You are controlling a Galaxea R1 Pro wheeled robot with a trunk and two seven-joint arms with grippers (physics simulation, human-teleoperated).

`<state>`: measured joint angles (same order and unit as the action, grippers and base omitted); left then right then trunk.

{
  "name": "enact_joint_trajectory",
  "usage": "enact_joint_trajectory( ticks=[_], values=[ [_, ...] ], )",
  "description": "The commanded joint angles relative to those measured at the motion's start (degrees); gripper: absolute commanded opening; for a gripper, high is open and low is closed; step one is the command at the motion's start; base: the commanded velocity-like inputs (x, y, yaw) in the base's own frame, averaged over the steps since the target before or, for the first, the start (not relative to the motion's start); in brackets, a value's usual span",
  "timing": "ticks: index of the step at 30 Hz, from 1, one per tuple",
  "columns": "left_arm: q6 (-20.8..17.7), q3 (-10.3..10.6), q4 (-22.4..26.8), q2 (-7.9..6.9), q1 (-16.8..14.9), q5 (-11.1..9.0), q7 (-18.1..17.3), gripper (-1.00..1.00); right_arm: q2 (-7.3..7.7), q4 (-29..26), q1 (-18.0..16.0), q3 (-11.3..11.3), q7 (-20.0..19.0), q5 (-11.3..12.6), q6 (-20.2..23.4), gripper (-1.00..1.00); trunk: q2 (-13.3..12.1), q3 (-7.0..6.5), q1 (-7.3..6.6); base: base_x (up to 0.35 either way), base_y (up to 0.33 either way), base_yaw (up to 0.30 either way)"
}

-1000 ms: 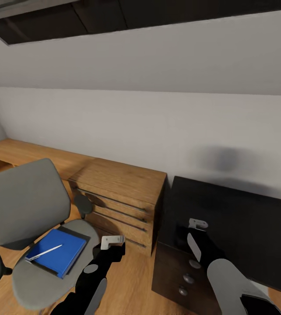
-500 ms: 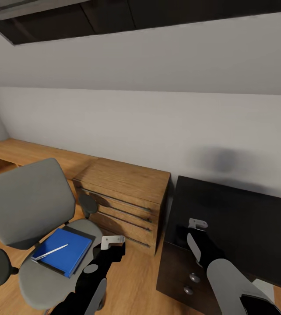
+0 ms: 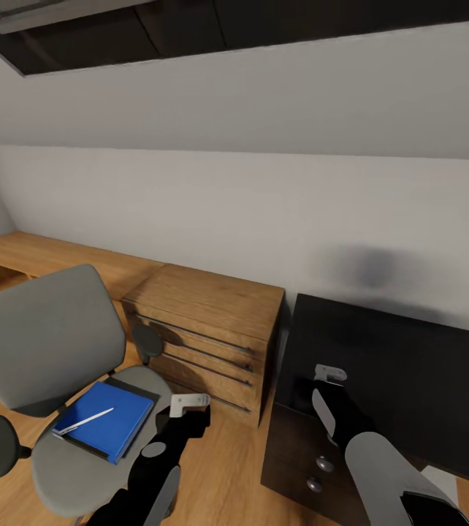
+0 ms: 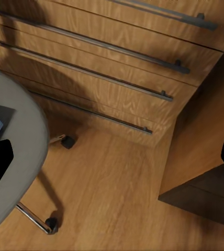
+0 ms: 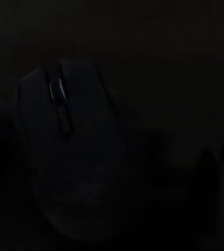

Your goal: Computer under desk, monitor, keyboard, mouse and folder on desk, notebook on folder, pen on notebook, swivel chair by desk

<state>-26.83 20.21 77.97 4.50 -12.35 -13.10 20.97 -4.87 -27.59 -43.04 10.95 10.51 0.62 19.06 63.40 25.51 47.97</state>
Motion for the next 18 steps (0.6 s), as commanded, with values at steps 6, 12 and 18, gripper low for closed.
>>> enact_joint_trajectory(
  ticks=[6,12,18],
  values=[
    [-0.2,0.4,0.1,-0.02,0.0,-0.6,0.7,1.00,-0.05,-0.3,0.0,0.2,-0.1,0.1,0.2,1.00,-2.4,-1.02,-1.32,0.000,0.000,0.000],
    [-0.2,0.4,0.1,-0.02,0.0,-0.6,0.7,1.00,-0.05,-0.4,0.0,0.2,-0.2,0.1,0.1,1.00,-4.8,-2.10,-2.64,0.000,0.000,0.000],
    [-0.2,0.4,0.1,-0.06,0.0,-0.6,0.7,1.00,-0.05,-3.0,0.0,0.2,-0.1,0.1,-0.1,1.00,-6.4,-2.81,-3.52,0.000,0.000,0.000]
  ],
)
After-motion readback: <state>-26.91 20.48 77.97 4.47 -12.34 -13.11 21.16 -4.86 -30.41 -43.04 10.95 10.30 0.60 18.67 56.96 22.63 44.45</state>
